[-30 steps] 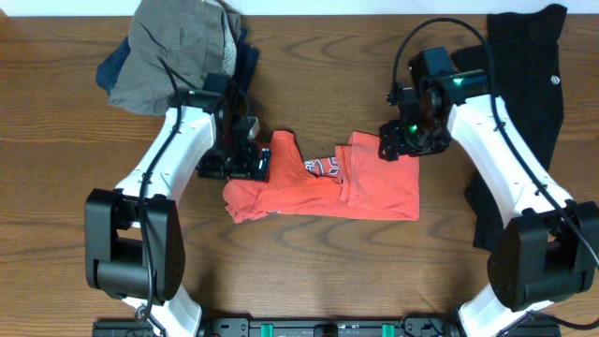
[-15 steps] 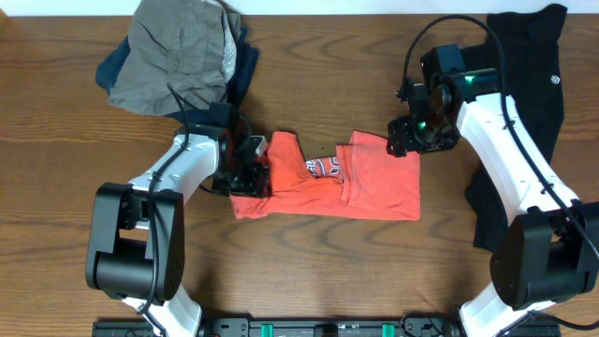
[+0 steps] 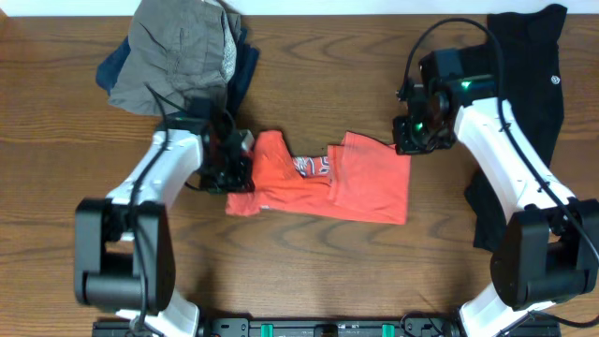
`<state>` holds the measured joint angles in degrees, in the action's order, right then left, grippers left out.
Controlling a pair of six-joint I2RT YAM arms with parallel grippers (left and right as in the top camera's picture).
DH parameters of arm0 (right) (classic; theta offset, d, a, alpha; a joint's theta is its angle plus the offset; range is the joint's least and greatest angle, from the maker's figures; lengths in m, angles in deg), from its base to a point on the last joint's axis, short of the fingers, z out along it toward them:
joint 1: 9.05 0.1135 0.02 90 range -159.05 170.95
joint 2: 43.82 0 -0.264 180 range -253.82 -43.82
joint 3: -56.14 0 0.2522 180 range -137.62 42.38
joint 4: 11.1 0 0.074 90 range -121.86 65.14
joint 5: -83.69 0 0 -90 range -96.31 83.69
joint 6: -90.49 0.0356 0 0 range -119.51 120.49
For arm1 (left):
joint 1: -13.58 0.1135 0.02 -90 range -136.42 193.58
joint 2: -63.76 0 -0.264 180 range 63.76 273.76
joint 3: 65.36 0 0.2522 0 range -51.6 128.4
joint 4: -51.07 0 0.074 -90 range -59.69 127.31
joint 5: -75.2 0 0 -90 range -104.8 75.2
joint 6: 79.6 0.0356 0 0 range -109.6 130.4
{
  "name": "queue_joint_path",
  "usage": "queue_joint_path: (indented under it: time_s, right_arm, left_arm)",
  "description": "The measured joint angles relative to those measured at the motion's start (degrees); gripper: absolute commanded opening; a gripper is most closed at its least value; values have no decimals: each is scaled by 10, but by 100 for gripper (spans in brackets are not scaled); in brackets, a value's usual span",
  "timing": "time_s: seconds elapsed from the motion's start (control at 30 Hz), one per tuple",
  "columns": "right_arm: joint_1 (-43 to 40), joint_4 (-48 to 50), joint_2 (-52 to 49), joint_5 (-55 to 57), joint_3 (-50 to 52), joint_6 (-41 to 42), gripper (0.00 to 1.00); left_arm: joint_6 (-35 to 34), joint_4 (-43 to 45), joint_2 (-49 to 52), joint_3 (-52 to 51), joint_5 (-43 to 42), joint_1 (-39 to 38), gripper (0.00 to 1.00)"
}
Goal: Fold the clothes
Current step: 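Push the folded t-shirt together with both grippers toward the center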
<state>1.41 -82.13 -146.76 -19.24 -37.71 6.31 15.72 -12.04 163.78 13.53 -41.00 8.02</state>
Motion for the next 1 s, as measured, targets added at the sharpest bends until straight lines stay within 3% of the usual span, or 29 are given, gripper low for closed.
queue_joint_path:
  time_s: [0.5,0.9,0.97,1.0]
  right_arm:
    - [15,191,0,-102,197,73,1]
    - [15,208,0,-111,210,89,1]
    - [15,210,0,-111,210,89,1]
    - [15,210,0,-113,210,89,1]
  left_arm:
    - [4,-30,-93,37,38,-14,6]
    - [12,59,-97,38,41,-205,6]
    - [12,79,-82,38,41,-240,13]
    - [12,89,-75,38,41,-254,24]
